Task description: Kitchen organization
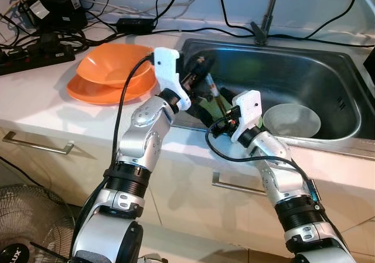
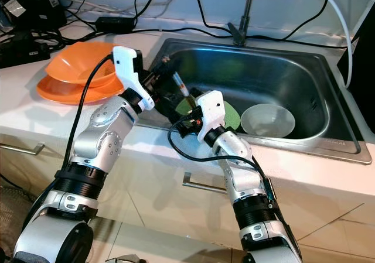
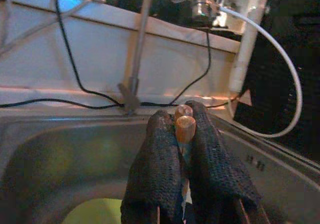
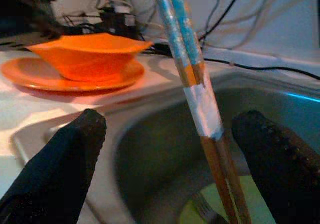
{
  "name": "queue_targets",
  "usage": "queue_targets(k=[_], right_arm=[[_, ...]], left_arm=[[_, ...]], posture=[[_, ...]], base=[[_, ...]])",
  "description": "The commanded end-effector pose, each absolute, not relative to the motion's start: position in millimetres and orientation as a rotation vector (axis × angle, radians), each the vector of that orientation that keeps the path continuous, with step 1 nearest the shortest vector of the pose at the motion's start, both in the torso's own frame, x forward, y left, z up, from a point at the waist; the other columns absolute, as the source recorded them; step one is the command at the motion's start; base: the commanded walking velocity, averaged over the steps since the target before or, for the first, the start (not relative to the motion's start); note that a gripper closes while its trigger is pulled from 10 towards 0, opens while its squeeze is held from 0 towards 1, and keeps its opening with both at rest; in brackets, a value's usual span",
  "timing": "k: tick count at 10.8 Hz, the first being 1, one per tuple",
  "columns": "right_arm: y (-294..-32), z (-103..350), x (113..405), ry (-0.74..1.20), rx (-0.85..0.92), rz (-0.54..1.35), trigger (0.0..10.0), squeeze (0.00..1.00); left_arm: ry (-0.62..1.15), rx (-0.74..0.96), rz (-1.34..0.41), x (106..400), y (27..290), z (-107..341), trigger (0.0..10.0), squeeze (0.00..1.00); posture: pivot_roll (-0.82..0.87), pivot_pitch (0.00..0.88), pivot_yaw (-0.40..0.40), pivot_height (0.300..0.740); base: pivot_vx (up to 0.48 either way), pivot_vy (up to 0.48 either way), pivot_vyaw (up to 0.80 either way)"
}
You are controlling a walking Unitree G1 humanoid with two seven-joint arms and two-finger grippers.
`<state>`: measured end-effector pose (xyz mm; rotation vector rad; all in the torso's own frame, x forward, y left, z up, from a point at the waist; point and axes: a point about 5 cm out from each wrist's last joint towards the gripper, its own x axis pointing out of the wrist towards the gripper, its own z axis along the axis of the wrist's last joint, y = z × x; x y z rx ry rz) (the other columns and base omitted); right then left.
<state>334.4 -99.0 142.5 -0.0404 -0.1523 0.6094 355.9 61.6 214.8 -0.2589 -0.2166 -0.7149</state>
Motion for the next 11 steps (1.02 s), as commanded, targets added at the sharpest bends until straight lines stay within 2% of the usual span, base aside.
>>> queue_targets(k=[1, 4, 5, 6, 11], right_arm=[[-99, 147, 339, -0.168, -0.048, 0.579, 10.0, 0.0], [-107, 145, 348, -0.149, -0.052, 0.422, 10.0, 0.0], [-109, 146, 350, -0.149, -0.047, 0.394, 3.7, 0.0], [-110, 146, 351, -0.149, -0.041, 0.387, 0.0, 0.0], [-105, 143, 351, -0.149, -0.042, 0.404, 0.0, 0.0]], left_arm=[[-0.22, -0.255, -0.738, 353, 61, 216, 10.0, 0.0], [-0.215, -0.245, -0.751, 351, 61, 218, 10.0, 0.0], [-0.215, -0.242, -0.751, 351, 62, 218, 10.0, 0.0], [-0.215, -0.241, -0.749, 351, 62, 218, 10.0, 0.0], [-0.22, -0.236, -0.75, 351, 63, 221, 10.0, 0.0]], posture=[[0.04, 0.0, 0.027, 0.74], [0.05, 0.0, 0.026, 0.74], [0.05, 0.0, 0.026, 0.74], [0.06, 0.0, 0.025, 0.74], [0.06, 0.0, 0.025, 0.74]], base=[[0.0, 0.0, 0.0], [0.0, 0.0, 0.0], [0.0, 0.0, 0.0], [0.0, 0.0, 0.0], [0.0, 0.0, 0.0]])
